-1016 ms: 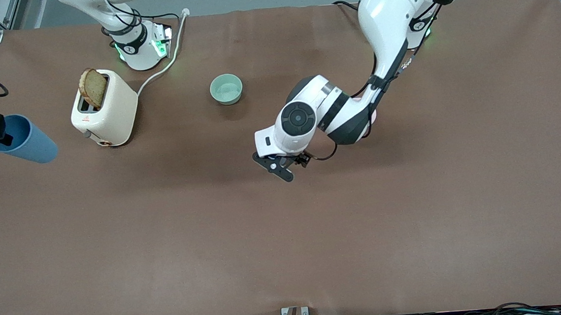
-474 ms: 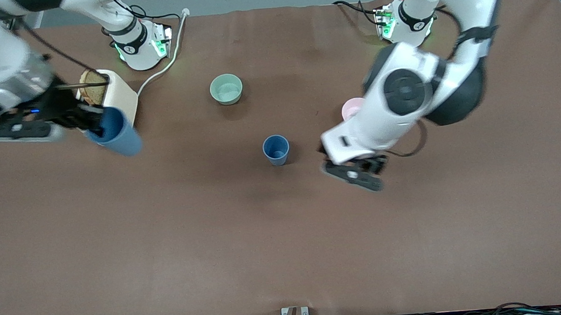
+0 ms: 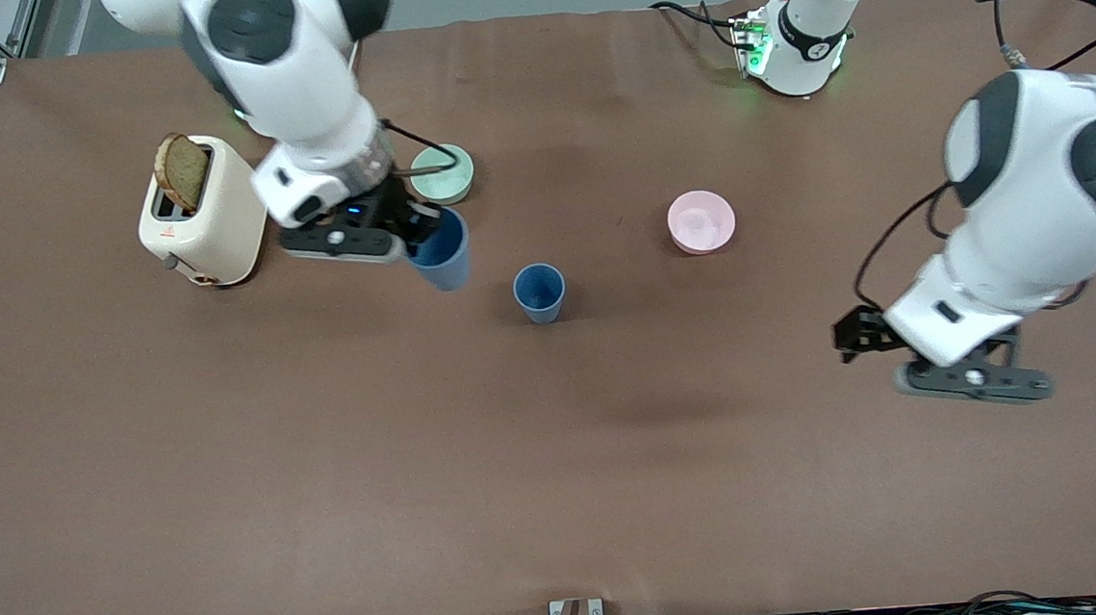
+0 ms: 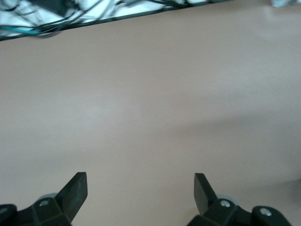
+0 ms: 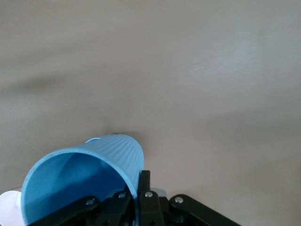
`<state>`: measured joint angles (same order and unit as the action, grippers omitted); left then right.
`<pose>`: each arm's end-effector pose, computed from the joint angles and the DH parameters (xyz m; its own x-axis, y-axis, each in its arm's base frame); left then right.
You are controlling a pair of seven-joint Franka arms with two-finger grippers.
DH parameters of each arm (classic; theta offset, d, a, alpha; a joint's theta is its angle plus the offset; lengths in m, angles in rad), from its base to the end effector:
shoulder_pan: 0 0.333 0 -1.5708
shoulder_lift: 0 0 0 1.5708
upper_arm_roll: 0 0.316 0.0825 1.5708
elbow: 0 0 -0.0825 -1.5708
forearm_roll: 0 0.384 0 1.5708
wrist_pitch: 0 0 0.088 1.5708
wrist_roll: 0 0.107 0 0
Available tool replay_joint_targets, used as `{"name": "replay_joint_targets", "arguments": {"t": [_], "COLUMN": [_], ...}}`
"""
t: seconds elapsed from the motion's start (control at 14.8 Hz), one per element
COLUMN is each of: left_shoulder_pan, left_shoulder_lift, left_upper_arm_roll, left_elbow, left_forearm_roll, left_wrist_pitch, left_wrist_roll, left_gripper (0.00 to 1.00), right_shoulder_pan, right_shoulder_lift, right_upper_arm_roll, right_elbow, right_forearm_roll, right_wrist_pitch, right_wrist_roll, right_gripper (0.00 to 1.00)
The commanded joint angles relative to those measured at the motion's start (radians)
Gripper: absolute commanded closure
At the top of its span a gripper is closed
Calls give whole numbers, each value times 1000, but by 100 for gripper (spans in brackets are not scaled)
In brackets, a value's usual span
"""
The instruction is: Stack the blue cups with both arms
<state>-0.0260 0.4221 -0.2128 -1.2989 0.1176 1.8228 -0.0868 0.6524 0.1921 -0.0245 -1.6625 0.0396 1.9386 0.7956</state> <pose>0.6825 -0.1266 0.5190 0.9820 -0.1516 0.1126 -0.1503 -0.9884 -0.0201 0.5074 0.3730 0.4999 0.9830 -0.1801 0.0348 -0.1767 -0.9807 -0.0832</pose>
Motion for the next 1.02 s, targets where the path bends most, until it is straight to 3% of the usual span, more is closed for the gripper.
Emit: {"name": "replay_joint_targets", "arguments": {"t": [0.0,0.41,0.54,0.68,0.95], "left_shoulder_pan": [67,121,85,14,11], "left_shoulder_lift": [-60,-95,-112,-144,-212], "left_upper_arm_roll": [-13,0,45,148,208], "left_elbow": [-25,-22,-26,-29,-39], "left_forearm_roll": [10,-75,-72,-75,-116], "left_wrist_pitch": [-34,-76,-70,-73,-123], "left_wrist_roll": [-2,-4,-7,-4,-7], "left_gripper": [0,0,0,0,0], "right_shoulder_pan": [48,131,156,158,156], "right_shoulder_lift": [79,191,205,224,257], "right_upper_arm_roll": [-15,-15,-15,-15,-15], "right_elbow": [6,-2,-3,-3,-5], "right_forearm_roll": [9,9,9,9,9], "right_wrist_pitch": [68,157,161,187,223], "right_wrist_roll": [11,36,53,53,50], "right_gripper": [100,100,100,100,99]}}
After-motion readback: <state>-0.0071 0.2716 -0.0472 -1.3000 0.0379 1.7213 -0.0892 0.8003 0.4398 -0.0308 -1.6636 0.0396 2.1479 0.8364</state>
